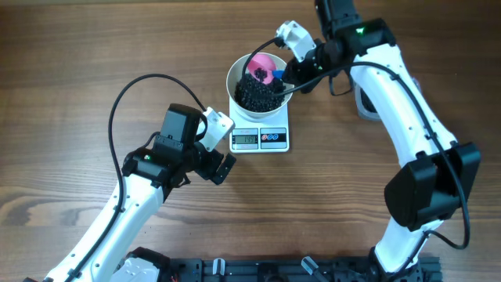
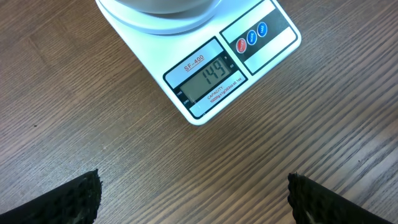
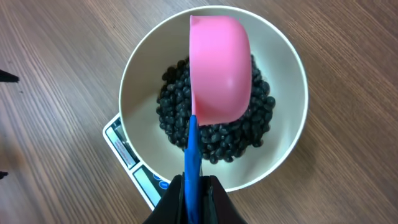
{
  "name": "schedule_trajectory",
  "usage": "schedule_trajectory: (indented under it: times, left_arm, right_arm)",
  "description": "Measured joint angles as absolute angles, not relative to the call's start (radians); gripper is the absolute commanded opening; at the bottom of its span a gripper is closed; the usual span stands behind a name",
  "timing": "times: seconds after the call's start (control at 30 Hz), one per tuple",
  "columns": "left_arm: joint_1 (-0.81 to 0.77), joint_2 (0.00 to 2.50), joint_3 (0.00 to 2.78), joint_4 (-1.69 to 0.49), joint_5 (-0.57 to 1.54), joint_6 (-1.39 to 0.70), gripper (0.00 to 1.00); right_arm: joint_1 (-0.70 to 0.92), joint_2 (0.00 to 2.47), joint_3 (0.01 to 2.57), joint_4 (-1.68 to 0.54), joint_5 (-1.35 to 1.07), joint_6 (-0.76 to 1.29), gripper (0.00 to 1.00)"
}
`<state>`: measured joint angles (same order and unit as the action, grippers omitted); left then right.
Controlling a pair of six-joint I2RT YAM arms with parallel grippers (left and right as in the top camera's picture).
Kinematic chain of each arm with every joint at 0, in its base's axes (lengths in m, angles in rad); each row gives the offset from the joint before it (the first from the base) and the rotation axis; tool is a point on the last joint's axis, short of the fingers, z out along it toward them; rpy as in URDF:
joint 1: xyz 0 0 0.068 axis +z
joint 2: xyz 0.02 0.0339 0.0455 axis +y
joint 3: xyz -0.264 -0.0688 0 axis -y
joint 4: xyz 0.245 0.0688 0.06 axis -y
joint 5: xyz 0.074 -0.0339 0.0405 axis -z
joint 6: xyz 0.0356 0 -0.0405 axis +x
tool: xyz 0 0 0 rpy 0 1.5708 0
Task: Scoop item into bowl and weigh 150g on scale
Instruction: 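Hold the scoop over the bowl and tip remaining beans until 150, then carry the pink scoop back to the clear bean tub, right gripper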
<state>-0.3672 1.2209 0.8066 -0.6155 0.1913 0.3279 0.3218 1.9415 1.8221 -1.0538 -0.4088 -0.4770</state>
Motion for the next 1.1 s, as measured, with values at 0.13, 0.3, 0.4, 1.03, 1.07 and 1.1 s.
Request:
schedule_trajectory:
  times: [0.13,0.3,0.4,1.03,1.07,1.1]
  left_arm:
    - [-0.367,1.221,0.807,-0.615,0.191,0.327,1.00]
    - [-0.367,1.221,0.807,-0.615,0.191,0.327,1.00]
    - [-0.367,1.221,0.807,-0.615,0.191,0.328,1.00]
    - [-0.367,1.221,0.807,-0.615,0.191,0.328,1.00]
    - [-0.367,1.221,0.807,-0.615,0.191,0.328,1.00]
    - [-0.367,1.221,0.807,-0.615,0.191,0.327,1.00]
  right_arm:
    - [0.338,1.942,1.822,-1.054,-0.381,-0.477,0.04]
    - [0.334,1.942,1.822,-1.054,-0.384,-0.477,0.04]
    - [0.313,1.942,1.822,-1.054,-0.428,-0.476,0.04]
    - [0.261,1.942,1.822,-1.054,-0.498,-0.472,0.04]
    - [0.261,1.942,1.822,-1.054,-0.498,-0.470,0.04]
    - [0.261,1.942,1.822,-1.054,-0.498,-0.466,0.04]
